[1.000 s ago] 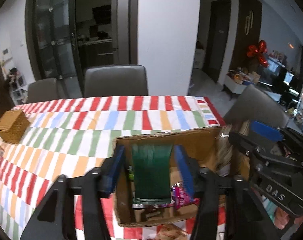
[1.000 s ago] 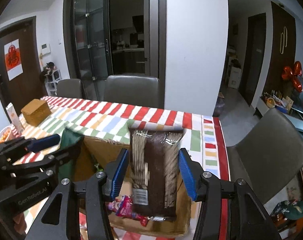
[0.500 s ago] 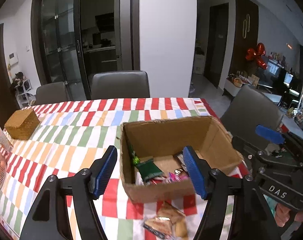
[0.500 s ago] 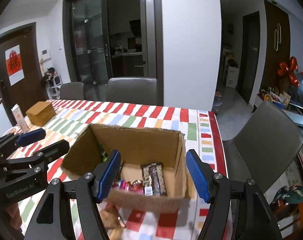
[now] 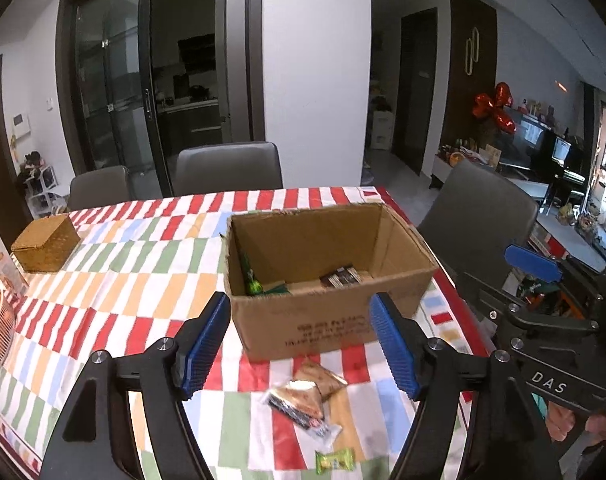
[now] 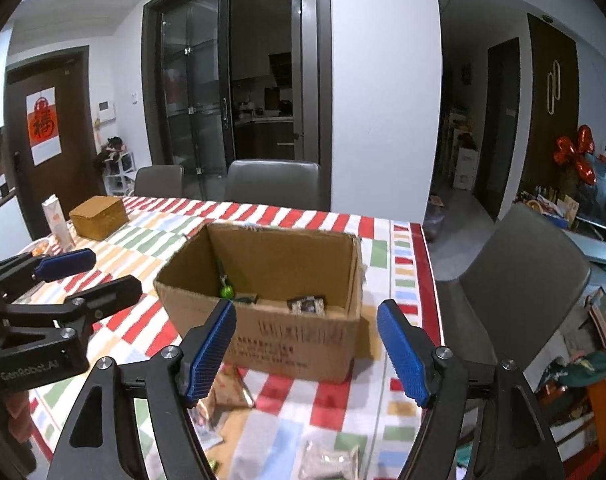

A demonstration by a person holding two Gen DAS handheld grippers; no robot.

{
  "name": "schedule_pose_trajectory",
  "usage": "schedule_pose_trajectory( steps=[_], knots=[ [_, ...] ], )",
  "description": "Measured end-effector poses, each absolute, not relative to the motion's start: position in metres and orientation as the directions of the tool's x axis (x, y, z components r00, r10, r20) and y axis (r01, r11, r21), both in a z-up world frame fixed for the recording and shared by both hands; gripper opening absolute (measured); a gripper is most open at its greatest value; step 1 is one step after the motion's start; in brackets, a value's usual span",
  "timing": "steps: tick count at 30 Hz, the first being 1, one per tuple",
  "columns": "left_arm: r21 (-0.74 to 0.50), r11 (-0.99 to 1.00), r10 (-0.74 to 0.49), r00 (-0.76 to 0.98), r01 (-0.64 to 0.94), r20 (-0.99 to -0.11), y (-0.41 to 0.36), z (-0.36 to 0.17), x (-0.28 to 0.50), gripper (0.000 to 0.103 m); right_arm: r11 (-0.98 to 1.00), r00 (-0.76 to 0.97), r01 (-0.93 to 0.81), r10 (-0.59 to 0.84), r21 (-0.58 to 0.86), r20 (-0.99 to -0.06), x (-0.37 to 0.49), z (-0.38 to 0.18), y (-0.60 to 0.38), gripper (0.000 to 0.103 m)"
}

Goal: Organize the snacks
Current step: 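Move both open grippers back toward the remaining snacks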

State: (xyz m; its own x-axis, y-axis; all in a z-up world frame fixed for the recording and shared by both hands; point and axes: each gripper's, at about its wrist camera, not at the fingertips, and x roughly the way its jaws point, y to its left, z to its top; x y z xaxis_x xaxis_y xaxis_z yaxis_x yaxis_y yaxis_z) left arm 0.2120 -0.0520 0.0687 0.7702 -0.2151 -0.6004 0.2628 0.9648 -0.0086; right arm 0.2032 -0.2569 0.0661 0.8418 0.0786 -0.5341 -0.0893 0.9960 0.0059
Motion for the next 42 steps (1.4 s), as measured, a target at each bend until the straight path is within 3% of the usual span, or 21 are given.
schedule_pose_trajectory(
  steps=[23, 42],
  knots=[
    [-0.043, 0.965, -0.206, 0.646, 0.259, -0.735, -0.046, -0.01, 0.154, 0.074, 0.998, 0.747, -0.05, 0.053, 0.023, -0.663, 0.151, -0.003, -0.267, 0.075],
    [-0.059, 0.961, -0.182, 0.46, 0.269, -0.869, -0.059, -0.098, 0.16, 0.073, 0.998, 0.6, -0.059, 0.031, -0.005, -0.799, 0.162, -0.074, -0.278, 0.075]
  ],
)
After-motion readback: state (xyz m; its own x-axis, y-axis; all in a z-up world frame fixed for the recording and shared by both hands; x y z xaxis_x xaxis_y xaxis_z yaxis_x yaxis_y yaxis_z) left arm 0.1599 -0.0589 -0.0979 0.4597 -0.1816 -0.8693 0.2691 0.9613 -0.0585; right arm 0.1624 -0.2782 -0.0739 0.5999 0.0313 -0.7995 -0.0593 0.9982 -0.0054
